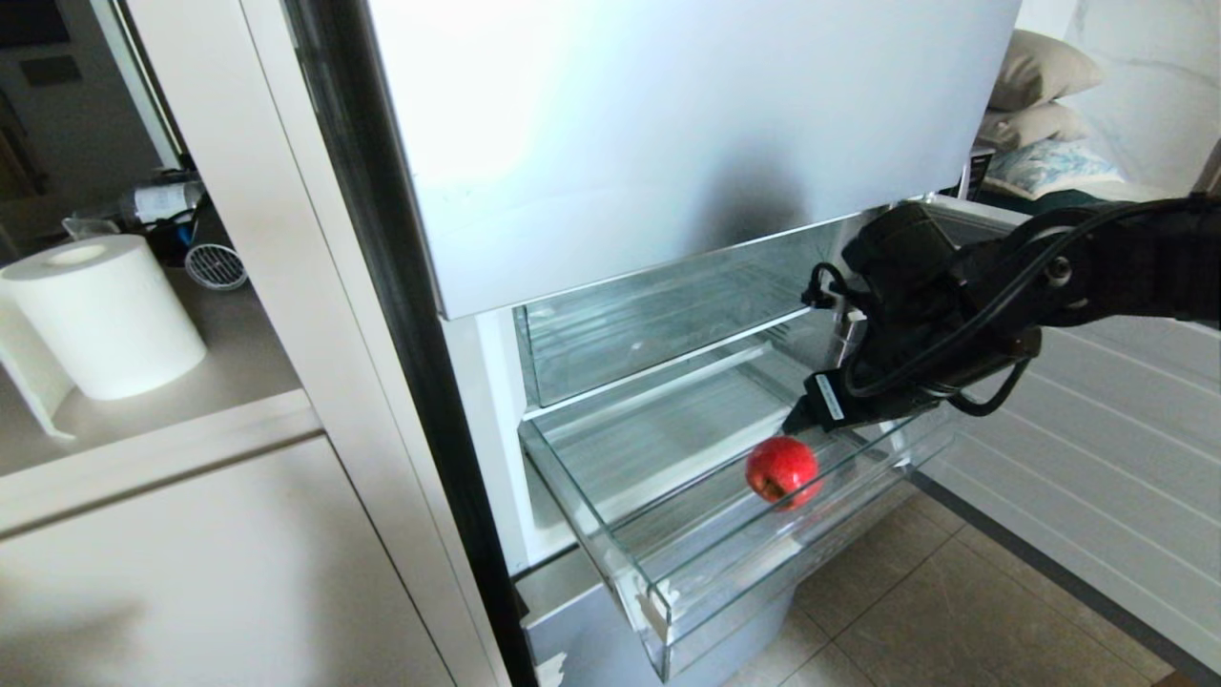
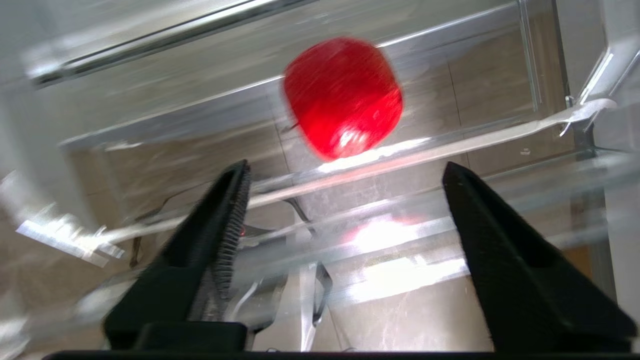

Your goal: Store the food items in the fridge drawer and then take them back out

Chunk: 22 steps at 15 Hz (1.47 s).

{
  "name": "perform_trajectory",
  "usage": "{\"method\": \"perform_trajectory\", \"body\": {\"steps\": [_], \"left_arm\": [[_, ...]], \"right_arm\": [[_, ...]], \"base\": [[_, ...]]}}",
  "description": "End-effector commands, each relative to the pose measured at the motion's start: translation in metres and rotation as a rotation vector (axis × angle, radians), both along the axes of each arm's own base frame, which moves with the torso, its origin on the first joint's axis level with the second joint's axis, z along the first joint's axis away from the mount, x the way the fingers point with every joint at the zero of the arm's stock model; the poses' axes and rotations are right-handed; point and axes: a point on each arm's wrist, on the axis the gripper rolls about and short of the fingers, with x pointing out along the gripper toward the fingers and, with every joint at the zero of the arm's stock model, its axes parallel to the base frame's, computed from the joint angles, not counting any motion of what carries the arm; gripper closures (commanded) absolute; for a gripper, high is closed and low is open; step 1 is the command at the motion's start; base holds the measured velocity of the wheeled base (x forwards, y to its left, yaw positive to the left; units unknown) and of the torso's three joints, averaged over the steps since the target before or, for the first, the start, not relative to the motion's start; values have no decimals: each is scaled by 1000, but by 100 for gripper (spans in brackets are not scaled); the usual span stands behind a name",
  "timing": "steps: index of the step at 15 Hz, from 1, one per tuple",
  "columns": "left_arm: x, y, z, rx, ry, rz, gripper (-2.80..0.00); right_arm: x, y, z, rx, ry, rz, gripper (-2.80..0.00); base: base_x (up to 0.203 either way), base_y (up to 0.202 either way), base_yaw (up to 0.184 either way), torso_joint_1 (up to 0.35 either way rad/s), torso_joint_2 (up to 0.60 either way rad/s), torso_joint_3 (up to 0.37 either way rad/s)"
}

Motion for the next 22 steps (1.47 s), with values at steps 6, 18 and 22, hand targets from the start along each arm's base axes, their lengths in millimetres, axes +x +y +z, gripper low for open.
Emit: {"method": "perform_trajectory", "body": {"steps": [6,18,22], "left_arm": [[0,0,0,1,1,0,0],[0,0,0,1,2,0,0],[0,0,0,1,1,0,0]], "right_arm": [[44,6,-49,-43,112,-25,-280],[53,10,-77,-65,179,-26,-280],[58,12,-82,-66,180,-25,-280]], "base": [[0,0,0,0,0,0],[0,0,0,0,0,0],[0,0,0,0,0,0]]}}
